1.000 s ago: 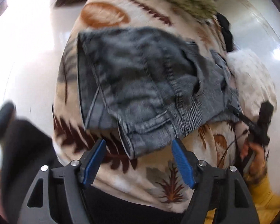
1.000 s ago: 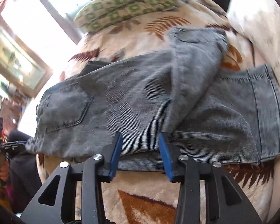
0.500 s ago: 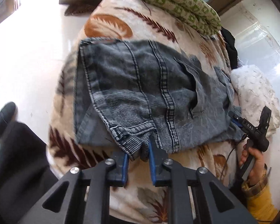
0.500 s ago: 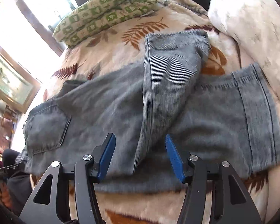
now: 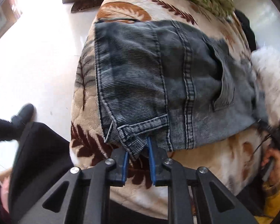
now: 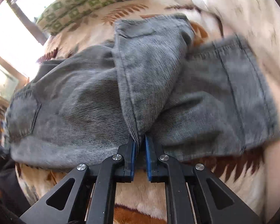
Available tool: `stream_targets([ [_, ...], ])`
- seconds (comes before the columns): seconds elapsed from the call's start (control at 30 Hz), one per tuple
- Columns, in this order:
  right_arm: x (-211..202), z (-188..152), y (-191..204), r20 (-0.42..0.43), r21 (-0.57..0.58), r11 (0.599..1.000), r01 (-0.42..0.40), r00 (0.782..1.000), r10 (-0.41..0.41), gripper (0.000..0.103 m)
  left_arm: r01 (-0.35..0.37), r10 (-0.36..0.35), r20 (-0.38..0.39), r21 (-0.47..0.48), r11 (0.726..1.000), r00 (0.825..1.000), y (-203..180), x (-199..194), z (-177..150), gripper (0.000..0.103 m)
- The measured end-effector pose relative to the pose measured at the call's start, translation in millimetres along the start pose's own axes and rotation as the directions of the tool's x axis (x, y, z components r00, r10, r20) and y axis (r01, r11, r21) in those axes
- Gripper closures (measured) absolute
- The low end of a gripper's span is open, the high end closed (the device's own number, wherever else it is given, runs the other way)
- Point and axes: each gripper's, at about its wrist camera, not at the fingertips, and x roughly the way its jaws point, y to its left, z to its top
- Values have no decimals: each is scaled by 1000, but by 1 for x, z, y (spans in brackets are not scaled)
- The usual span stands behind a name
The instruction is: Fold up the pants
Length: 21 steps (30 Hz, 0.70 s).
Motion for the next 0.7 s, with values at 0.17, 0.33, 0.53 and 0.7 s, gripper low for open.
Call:
stream_targets([
  [0.17,-8,0,3,-22,-8,1000,-1,1000,1,84,-51,48,31,92,994,998,-13,-32,3,64],
  [0.33,-35,12,-7,46,-17,1000,19,999,-18,58,-150,136,89,183,972,987,-27,-72,6,31],
  [0.53,-43,74,16,146,-85,996,3,989,9,57,8,-38,133,215,977,990,-63,-79,33,32],
  [0.7,-1,133,43,78,-163,986,-29,996,43,39,202,-236,56,352,914,970,-151,-27,55,33],
])
